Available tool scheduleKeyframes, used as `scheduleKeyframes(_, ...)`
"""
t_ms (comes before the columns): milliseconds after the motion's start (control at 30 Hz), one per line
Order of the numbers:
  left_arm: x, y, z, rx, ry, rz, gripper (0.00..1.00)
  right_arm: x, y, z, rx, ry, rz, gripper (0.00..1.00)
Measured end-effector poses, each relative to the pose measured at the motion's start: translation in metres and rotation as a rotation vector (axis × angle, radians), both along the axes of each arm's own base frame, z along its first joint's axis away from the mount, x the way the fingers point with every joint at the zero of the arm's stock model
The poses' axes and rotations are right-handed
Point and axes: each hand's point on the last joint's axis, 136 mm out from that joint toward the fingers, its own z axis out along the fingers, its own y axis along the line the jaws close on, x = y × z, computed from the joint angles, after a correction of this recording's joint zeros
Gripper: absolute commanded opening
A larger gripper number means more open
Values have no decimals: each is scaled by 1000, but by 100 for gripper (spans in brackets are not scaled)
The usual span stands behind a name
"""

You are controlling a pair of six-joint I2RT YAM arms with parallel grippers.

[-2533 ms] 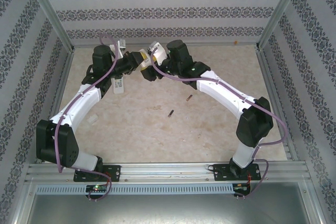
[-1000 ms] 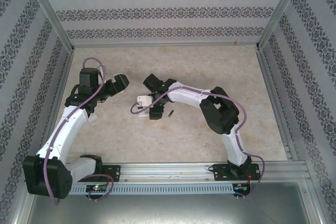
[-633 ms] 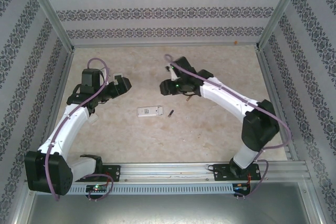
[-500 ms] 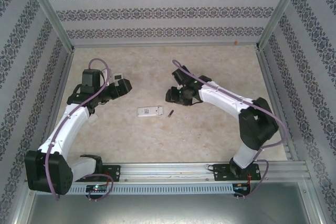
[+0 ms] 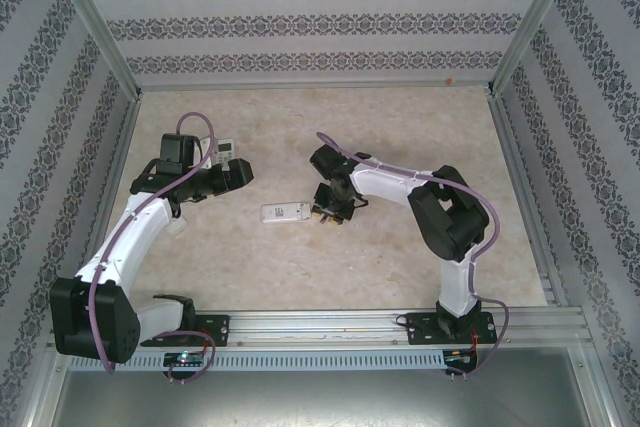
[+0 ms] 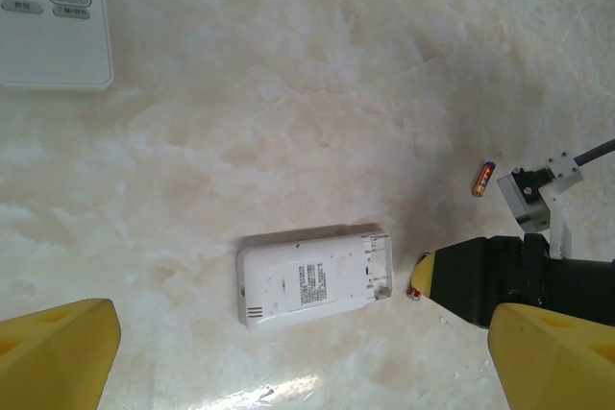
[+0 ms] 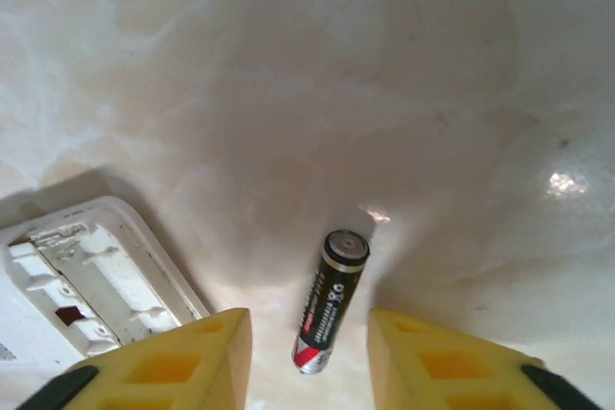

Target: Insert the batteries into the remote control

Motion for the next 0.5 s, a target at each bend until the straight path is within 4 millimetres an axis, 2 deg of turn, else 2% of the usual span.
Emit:
scheduleKeyframes(300, -1, 0, -1, 0, 5, 0, 99, -2, -5, -6, -64, 20, 14, 15)
scheduleKeyframes(500, -1, 0, 0, 0, 5, 0, 100, 0, -6, -3, -97, -18, 91, 10)
